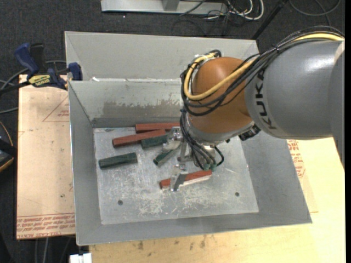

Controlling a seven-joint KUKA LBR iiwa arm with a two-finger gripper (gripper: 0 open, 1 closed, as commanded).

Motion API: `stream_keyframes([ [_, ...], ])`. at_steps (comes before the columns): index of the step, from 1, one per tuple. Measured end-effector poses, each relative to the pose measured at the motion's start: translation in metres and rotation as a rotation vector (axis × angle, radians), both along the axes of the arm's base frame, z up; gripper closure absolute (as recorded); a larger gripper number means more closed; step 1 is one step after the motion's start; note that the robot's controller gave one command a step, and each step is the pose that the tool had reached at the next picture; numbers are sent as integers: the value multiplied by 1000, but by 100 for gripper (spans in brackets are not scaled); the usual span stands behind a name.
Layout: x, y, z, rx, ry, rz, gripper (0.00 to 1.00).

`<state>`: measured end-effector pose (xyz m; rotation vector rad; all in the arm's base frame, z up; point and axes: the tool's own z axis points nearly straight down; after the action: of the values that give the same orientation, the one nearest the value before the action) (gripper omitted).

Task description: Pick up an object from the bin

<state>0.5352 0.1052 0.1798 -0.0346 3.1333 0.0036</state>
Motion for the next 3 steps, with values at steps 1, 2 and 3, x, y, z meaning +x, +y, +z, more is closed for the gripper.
stream_keyframes([
  [1, -23, -31, -98, -1, 4, 111, 100],
  [2, -23, -31, -98, -1, 3, 111, 100],
  [3, -29, -50, 8, -1, 6, 42, 100],
])
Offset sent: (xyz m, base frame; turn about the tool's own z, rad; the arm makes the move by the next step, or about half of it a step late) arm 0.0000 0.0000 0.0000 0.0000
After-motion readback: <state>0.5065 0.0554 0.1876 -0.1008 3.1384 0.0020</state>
